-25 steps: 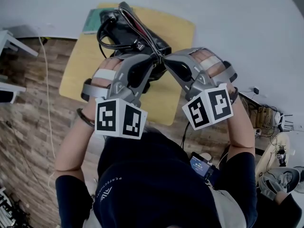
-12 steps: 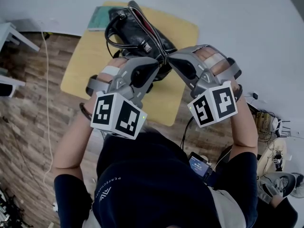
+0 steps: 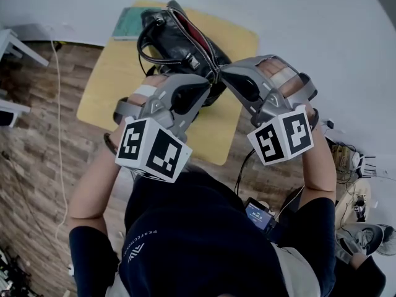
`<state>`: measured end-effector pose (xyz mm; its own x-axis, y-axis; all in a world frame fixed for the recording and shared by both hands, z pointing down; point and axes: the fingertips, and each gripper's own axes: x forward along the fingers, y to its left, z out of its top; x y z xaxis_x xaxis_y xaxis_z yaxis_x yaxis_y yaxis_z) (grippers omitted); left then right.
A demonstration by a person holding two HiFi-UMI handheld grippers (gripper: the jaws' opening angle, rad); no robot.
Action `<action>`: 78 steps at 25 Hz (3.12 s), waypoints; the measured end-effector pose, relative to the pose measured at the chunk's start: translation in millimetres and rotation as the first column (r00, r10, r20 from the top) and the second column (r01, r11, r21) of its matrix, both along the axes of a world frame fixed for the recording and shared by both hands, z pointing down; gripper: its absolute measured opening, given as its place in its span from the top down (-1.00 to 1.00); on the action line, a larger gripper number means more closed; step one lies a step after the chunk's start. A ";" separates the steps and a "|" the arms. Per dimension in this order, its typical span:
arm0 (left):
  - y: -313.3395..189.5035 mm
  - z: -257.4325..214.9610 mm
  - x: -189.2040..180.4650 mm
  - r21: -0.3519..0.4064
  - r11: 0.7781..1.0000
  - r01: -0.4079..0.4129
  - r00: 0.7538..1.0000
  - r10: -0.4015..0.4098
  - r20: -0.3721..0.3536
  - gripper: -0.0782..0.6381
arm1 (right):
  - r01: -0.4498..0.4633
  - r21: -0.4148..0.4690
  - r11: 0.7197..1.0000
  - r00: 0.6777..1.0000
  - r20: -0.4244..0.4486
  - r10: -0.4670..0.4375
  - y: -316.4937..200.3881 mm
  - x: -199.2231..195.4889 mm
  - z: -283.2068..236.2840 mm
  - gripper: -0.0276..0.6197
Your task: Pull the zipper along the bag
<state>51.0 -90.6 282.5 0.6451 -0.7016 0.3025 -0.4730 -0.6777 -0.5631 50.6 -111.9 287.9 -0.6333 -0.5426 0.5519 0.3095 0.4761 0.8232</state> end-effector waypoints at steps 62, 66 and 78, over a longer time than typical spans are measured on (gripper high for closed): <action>-11.1 13.0 -12.3 -0.107 0.994 -0.009 0.997 0.000 -0.077 0.38 | -0.014 -0.056 0.998 0.988 -0.157 0.005 -51.0 -47.4 -15.0 0.85; -9.8 13.5 -10.9 -0.111 0.994 -0.025 0.997 0.017 -0.077 0.38 | -0.030 -0.076 0.997 0.980 -0.196 0.014 -54.6 -48.8 -12.1 0.85; -5.6 14.7 -8.4 -0.154 0.985 -0.074 0.995 0.062 -0.081 0.37 | -0.103 -0.206 0.973 0.921 -0.388 0.016 -49.6 -36.8 20.6 0.87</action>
